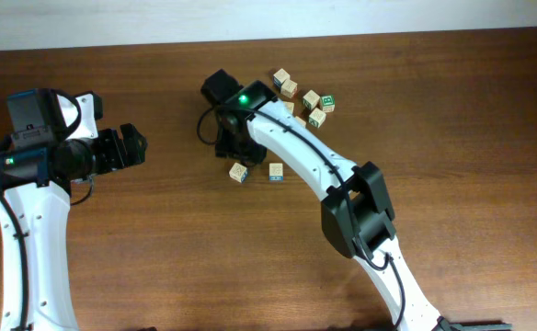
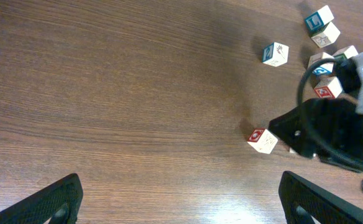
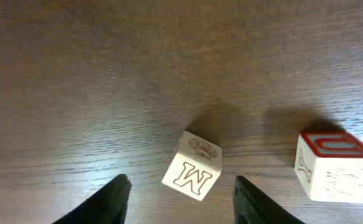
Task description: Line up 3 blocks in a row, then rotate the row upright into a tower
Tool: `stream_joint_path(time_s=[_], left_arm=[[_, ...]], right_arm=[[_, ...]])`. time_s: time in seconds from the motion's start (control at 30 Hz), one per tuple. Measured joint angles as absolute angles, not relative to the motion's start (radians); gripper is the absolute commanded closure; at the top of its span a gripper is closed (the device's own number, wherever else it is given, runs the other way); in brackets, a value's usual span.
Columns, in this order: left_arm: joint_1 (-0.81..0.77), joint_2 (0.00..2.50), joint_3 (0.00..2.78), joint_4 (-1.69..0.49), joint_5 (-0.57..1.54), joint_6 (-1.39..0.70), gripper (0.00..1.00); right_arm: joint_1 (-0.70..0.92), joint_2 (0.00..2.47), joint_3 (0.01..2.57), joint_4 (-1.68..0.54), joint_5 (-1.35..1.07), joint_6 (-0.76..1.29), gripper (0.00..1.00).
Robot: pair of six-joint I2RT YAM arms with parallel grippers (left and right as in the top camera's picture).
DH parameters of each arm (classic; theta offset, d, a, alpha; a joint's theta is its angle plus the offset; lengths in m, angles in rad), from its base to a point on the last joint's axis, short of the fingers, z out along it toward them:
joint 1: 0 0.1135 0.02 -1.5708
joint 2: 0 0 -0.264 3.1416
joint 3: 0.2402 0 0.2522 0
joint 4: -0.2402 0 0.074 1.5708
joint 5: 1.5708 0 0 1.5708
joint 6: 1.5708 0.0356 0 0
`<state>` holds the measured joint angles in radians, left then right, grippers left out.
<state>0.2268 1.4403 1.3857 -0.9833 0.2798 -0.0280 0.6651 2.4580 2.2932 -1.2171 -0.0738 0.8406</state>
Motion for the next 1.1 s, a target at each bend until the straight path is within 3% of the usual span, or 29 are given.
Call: stream_joint_path(time_s=[0.23, 0.47, 0.67, 0.9, 1.1], left_arm=[[0.227, 1.44, 1.386, -0.983, 0.28, -0.028, 0.01], [0.227, 1.44, 1.386, -0.983, 0.28, -0.028, 0.01], [0.227, 1.44, 1.386, -0.983, 0.28, -0.028, 0.01], [0.227, 1.44, 1.386, -0.983, 0.28, -0.028, 0.01], [0.227, 1.44, 1.386, -0.983, 0.28, -0.028, 0.01]], right_arm=[[0.676, 2.483, 2.23, -1.198, -0.052, 0.897, 0.41], [0.676, 2.496, 2.225, -1.206, -0.049, 0.905, 0.56], [0.676, 2.496, 2.225, -1.252, -0.049, 0.834, 0.57], [0.669, 2.496, 2.225, -1.285, -0.05, 0.702, 0.73], [0.633, 2.496, 2.225, -1.29, -0.056, 0.64, 0.76]])
